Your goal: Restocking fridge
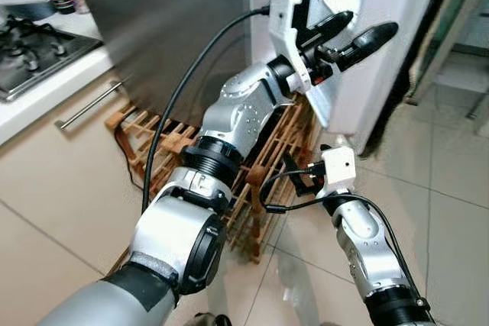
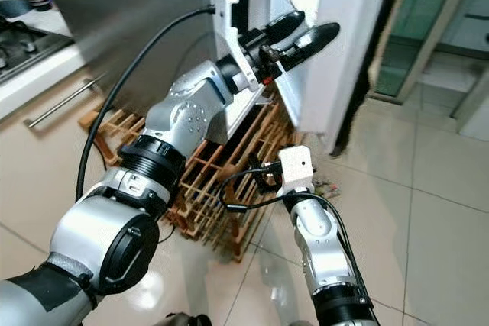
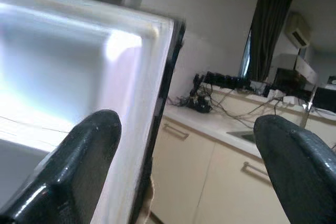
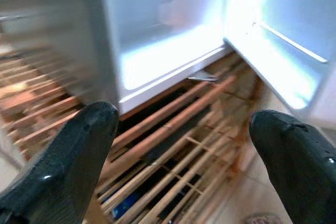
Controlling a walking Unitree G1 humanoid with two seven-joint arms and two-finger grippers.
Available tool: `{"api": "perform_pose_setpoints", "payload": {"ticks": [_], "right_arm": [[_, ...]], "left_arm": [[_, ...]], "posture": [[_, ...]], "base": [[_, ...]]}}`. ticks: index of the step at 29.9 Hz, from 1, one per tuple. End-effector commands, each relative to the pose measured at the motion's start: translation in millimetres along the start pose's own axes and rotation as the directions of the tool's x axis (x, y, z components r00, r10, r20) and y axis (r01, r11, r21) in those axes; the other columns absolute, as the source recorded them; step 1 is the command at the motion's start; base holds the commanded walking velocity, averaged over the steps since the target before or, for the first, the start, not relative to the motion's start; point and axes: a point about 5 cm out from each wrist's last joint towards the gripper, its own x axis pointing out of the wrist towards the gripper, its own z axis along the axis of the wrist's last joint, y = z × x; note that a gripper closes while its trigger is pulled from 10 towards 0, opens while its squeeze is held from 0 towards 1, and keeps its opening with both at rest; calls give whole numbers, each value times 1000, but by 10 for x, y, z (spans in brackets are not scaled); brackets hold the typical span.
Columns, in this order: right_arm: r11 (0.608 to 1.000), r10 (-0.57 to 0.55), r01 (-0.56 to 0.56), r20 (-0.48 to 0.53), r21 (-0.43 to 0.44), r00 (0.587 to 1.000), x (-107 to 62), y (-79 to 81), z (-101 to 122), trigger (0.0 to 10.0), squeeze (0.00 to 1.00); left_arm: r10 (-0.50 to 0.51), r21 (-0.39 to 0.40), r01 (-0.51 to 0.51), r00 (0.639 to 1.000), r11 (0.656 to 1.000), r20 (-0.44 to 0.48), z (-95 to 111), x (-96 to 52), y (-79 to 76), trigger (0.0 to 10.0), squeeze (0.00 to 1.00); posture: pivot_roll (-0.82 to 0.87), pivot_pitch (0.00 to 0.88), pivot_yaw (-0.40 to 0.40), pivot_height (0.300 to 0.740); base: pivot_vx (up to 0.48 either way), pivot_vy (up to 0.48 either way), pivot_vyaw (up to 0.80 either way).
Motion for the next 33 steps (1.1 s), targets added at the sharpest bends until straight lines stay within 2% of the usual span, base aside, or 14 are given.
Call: {"api": "perform_pose_setpoints", "payload": {"ticks": [1, 3, 6, 8, 10, 13, 14, 15, 18, 19, 24, 29, 31, 33], "right_arm": [[999, -45, 45, 2, 25, 999, 14, -73, 18, 10000, 584], [998, -60, 60, 10, 27, 998, 34, -112, 47, 10000, 580], [997, -69, 69, 13, 26, 998, 46, -139, 62, 10000, 573], [996, -85, 85, 10, 34, 996, 82, -198, 76, 10000, 553], [994, -94, 94, 2, 47, 996, 130, -236, 86, 10000, 529], [995, -85, 86, -3, 56, 996, 181, -239, 106, 10000, 533], [996, -74, 74, 2, 43, 997, 212, -231, 135, 10000, 537], [996, -74, 74, 2, 43, 997, 212, -231, 135, 10000, 537], [997, -63, 63, 1, 52, 998, 244, -206, 147, 10000, 545], [997, -50, 49, 4, 58, 999, 269, -165, 153, 10000, 549], [996, -26, 25, 8, 83, 1000, 332, -85, 162, 10000, 557], [993, -10, 7, 19, 120, 1000, 347, -71, 182, 10000, 561], [991, -25, 23, 15, 129, 1000, 348, -111, 177, 10000, 565], [990, -49, 47, 13, 132, 999, 340, -183, 164, 10000, 565]], "left_arm": [[113, -8, -113, 993, 994, 27, 51, -304, 208, 10000, 0], [177, 43, -179, 983, 983, 41, 277, -643, 406, 10000, 0], [184, 81, -186, 982, 979, 36, 405, -835, 462, 10000, 0], [192, 196, -180, 981, 964, -41, 572, -1232, 536, 10000, 0], [271, 309, -217, 952, 926, -143, 594, -1599, 623, 10000, 0], [404, 332, -336, 901, 881, -158, 522, -1839, 702, 10000, 0], [547, 346, -483, 830, 804, -111, 431, -1943, 776, 10000, 0], [547, 346, -483, 830, 804, -111, 431, -1943, 776, 10000, 0], [773, 275, -753, 633, 598, 52, 248, -2053, 830, 10000, 0], [838, 277, -811, 544, 515, 34, 1, -2071, 741, 10000, 0], [841, 360, -776, 539, 518, -47, -373, -1896, 493, 10000, 0], [848, 477, -742, 531, 471, -12, -377, -1905, 499, 10000, 0], [881, 472, -780, 473, 411, 14, -344, -2005, 583, 10000, 0], [924, 472, -826, 378, 309, 56, -279, -2142, 664, 10000, 0]], "posture": [[-276, 0, 123, 740], [-273, 0, 116, 740], [-255, 0, 103, 740], [-214, 0, 77, 740], [-190, 0, 56, 740], [-170, 0, 41, 740], [-157, 0, 30, 740], [-157, 0, 30, 740], [-141, 0, 21, 740], [-131, 0, 18, 740], [-115, 0, 7, 740], [-118, 0, -2, 740], [-118, 0, -8, 740], [-109, 0, -15, 740]], "base": [[0, 0, 0], [0, 0, 0], [0, 0, 0], [0, 0, 0], [0, 0, 0], [0, 0, 217], [0, 0, 638], [0, 0, 638], [0, 0, 581], [0, 0, 569], [0, 0, 565], [0, 0, 535], [0, 0, 513], [0, 0, 509]]}}
